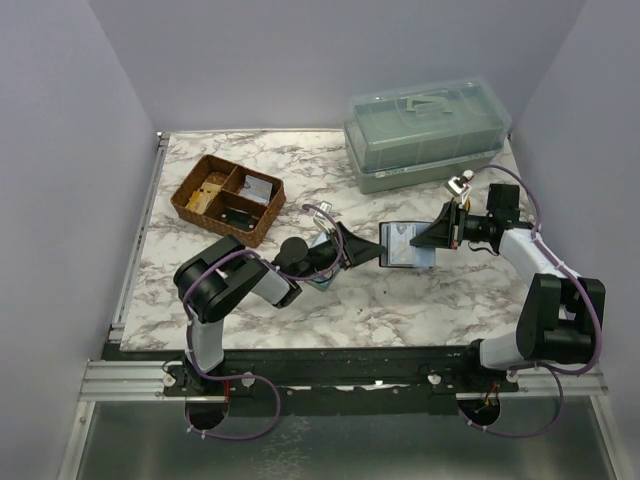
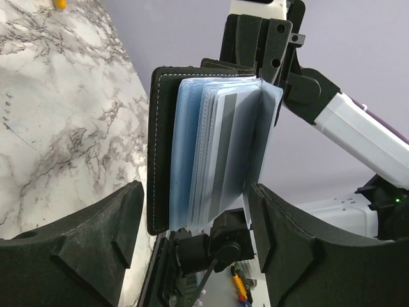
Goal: Take the credit cards out of the card holder
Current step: Remove the credit card from the card holder.
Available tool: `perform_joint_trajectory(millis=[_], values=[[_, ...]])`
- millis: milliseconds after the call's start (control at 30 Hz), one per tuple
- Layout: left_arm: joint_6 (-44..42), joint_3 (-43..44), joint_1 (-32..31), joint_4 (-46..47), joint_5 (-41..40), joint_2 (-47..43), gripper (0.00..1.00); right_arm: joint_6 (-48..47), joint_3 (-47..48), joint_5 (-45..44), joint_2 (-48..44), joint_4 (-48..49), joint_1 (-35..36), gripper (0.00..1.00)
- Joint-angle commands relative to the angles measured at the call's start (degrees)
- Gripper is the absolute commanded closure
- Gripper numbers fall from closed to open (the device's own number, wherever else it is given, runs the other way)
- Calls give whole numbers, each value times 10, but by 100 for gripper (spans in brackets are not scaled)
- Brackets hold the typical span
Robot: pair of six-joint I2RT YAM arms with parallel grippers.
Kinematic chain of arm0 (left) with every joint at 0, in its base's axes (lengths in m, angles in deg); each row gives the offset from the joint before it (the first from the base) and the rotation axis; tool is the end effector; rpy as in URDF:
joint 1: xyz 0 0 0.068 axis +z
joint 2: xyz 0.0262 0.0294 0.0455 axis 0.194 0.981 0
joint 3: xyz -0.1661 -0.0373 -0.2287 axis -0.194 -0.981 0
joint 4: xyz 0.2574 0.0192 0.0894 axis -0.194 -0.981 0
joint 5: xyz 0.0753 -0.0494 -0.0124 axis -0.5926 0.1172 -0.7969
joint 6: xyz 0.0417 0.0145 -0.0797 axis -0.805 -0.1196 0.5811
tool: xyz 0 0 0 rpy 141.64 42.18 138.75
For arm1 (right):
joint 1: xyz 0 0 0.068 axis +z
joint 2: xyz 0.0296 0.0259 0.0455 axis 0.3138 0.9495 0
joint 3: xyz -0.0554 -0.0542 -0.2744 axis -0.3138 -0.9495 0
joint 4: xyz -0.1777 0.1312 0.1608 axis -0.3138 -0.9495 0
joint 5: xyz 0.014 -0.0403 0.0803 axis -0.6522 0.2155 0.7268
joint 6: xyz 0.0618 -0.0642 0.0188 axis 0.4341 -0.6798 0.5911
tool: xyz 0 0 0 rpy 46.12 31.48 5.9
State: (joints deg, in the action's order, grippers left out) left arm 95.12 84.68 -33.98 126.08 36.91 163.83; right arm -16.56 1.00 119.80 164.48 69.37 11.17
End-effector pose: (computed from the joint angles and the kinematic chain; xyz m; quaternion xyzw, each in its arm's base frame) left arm 0.2531 -0.2961 0.1745 -0.0136 0.6485 -0.7041 0.2890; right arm 0.2834 0.0468 0.2348 -0.1493 0.6951 0.6618 0.2377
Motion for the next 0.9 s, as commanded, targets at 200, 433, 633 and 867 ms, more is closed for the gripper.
perform_joint_trajectory(millis=[200,433,633,867], values=[[25,37,2,46,36,30,53,-22,15,149,-1,-27,1,100],[55,50,2,104,55,48,60,-20,11,140,2,-22,1,100],[70,56,2,126,67,51,55,-17,9,131,6,-17,1,100],[70,47,2,126,94,18,51,44,-11,120,2,54,2,100]])
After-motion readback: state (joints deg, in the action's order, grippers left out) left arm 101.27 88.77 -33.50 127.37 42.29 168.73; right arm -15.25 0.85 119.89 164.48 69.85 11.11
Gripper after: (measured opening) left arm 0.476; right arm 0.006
